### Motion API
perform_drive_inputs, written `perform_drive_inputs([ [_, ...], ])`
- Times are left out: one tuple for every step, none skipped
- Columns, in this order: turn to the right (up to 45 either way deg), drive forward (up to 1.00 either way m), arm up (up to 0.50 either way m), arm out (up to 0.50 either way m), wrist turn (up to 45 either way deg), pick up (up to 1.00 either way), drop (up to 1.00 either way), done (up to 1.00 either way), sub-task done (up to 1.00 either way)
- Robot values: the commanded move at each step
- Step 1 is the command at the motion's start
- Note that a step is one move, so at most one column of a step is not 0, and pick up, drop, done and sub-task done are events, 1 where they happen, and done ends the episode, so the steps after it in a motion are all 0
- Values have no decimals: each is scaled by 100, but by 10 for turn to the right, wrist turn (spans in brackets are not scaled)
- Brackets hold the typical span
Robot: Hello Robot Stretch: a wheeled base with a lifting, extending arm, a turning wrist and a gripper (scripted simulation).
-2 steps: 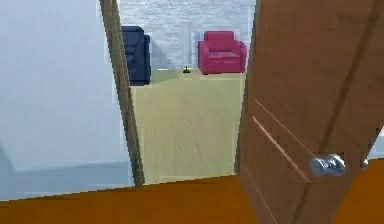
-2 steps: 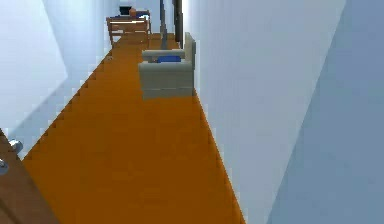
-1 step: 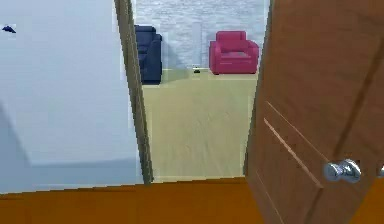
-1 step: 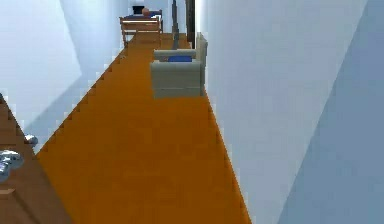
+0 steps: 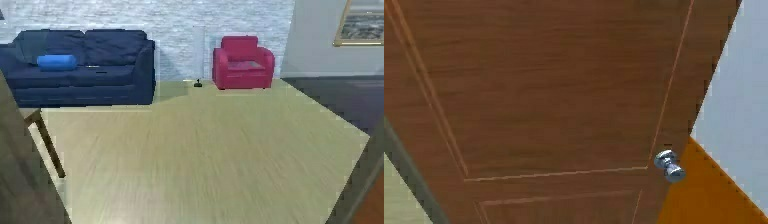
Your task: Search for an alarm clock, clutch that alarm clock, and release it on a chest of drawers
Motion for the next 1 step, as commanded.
perform_drive_inputs([
  [0,25,0,0,0,0,0,0,0],
])
